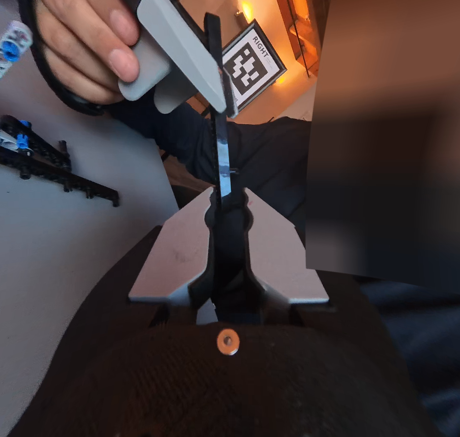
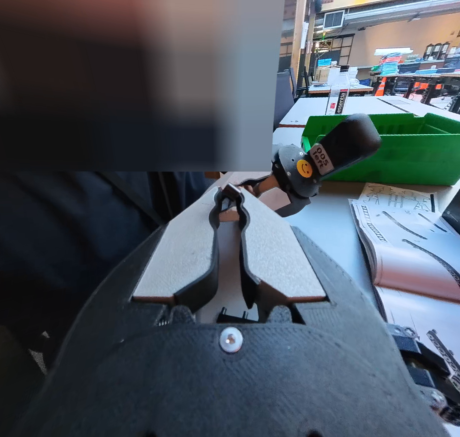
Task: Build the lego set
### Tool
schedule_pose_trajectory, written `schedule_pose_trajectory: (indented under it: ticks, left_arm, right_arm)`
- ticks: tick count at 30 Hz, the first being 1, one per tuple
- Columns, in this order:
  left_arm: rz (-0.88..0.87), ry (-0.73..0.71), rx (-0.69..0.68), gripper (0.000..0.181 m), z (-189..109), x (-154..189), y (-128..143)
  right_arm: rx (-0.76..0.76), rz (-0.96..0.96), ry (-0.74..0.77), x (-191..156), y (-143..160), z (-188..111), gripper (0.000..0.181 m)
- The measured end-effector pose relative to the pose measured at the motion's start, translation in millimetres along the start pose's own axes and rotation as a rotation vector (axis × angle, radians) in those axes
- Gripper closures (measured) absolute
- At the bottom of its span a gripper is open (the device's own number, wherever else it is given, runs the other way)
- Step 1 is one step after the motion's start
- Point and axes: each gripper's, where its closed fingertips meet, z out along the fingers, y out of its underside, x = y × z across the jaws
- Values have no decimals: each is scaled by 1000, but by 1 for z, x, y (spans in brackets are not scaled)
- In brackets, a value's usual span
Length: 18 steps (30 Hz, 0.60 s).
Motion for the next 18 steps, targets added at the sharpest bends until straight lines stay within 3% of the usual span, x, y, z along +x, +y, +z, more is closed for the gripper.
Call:
schedule_pose_trajectory:
  ticks: [9, 13, 18]
  left_arm:
    - [22, -232, 222, 167, -37, -31, -33]
    - [172, -470, 256, 167, -55, -48, -43]
    - [381, -815, 155, 168, -58, -73, -42]
  right_arm:
    - [17, 81, 226, 44, -2, -14, 162]
    - [7, 135, 361, 65, 5, -19, 165]
    - [78, 178, 508, 78, 0, -27, 166]
